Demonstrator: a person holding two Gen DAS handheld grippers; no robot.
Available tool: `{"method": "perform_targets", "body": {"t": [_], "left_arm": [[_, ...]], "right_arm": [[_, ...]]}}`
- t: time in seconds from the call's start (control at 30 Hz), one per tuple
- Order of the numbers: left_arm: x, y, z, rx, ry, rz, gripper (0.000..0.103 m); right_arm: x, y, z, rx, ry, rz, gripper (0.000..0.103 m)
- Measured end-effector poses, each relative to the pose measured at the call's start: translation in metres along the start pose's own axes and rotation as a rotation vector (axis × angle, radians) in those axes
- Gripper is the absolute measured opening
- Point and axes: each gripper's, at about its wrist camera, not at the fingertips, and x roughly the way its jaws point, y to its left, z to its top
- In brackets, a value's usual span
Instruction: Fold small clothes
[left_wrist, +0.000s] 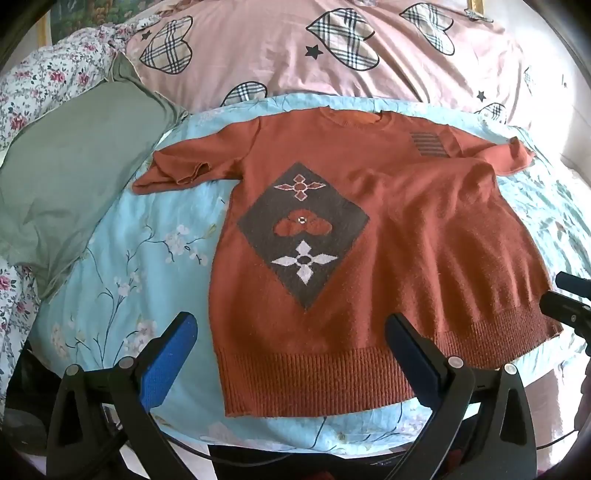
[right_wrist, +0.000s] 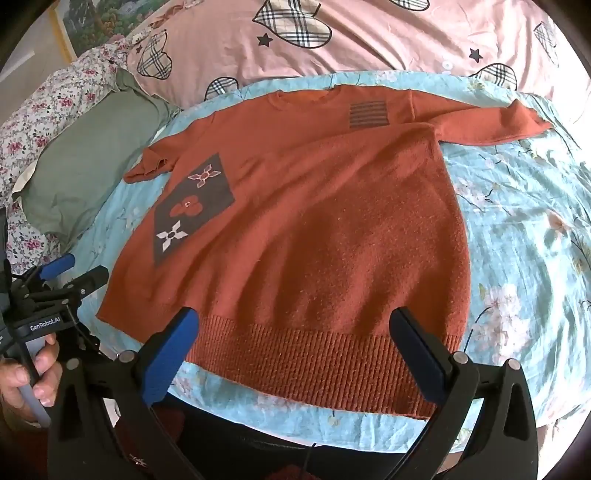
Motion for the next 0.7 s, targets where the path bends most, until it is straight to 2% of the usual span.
{"method": "perform_targets", "body": {"t": [0.57, 0.7], "left_arm": [[-0.002, 0.006, -0.001, -0.008, 0.002, -0.008, 0.102], [0.003, -0.004, -0.002, -0.011, 0.003, -0.014, 0.102]], "right_arm": [[0.001, 0.001, 0.000, 0.007, 0.018, 0.003, 0.103], [0.000, 0.001, 0.003, 0.009, 0.022, 0.005, 0.103]]}}
